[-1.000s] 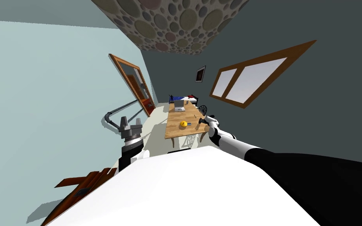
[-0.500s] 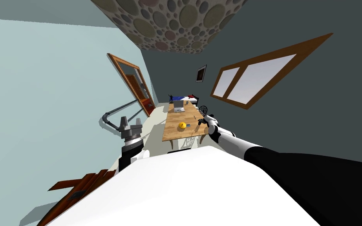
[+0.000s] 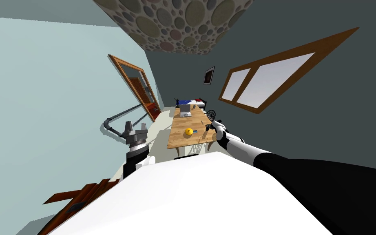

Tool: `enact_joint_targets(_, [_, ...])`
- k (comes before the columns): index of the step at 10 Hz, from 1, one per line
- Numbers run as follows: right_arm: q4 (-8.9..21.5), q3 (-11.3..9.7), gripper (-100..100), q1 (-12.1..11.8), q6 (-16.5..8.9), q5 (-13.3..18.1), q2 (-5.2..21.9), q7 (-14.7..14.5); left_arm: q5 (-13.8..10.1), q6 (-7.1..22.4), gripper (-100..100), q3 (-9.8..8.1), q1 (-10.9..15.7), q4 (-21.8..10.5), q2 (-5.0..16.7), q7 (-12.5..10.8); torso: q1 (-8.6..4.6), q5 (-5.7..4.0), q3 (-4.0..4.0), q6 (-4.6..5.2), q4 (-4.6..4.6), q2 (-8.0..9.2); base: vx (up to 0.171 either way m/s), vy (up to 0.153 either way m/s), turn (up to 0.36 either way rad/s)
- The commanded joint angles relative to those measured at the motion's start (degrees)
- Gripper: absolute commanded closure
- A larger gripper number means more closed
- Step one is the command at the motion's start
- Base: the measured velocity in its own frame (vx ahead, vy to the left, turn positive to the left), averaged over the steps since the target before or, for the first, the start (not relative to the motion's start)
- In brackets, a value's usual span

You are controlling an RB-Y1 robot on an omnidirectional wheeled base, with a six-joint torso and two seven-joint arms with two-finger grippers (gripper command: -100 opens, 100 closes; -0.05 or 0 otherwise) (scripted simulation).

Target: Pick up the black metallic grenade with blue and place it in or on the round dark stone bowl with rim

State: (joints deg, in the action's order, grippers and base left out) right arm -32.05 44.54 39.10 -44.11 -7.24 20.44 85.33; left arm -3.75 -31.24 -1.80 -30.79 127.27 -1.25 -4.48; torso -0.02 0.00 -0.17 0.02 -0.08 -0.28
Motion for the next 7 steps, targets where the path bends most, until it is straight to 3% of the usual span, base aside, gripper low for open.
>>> enact_joint_targets(1, [0.0, 0.0, 100, 0.0, 0.0, 0.0, 0.0, 0.0, 0.0, 0.0, 0, 0.0, 0.0, 0.0, 0.0, 0.0, 0.0, 0.0, 0.0, 0.0, 0.0, 0.0, 0.006, -0.002, 0.001])
enact_joint_targets(5, [-0.03, 0.0, 100, 0.03, -0.04, -0.01, -0.01, 0.03, 0.0, 0.0, 0, 0.0, 0.0, 0.0, 0.0, 0.0, -0.03, -0.02, 0.05, 0.01, 0.0, 0.11, 0.0, 0.0, 0.0])
enact_joint_targets(6, [-0.03, 0.0, 0, 0.04, -0.04, -0.01, -0.02, 0.02, 0.0, 0.0, 0, 0.0, 0.0, 0.0, 0.0, 0.0, -0.02, -0.01, 0.05, 0.01, 0.0, 0.11, 0.0, 0.0, 0.0])
enact_joint_targets(7, [-0.93, -0.11, 100, 0.69, -1.85, 0.69, 0.44, 0.9, 0.0, 0.0, 0, 0.0, 0.0, 0.0, 0.0, 0.0, -0.02, -0.01, 0.05, 0.01, 0.0, 0.1, -0.062, 0.018, 0.02])
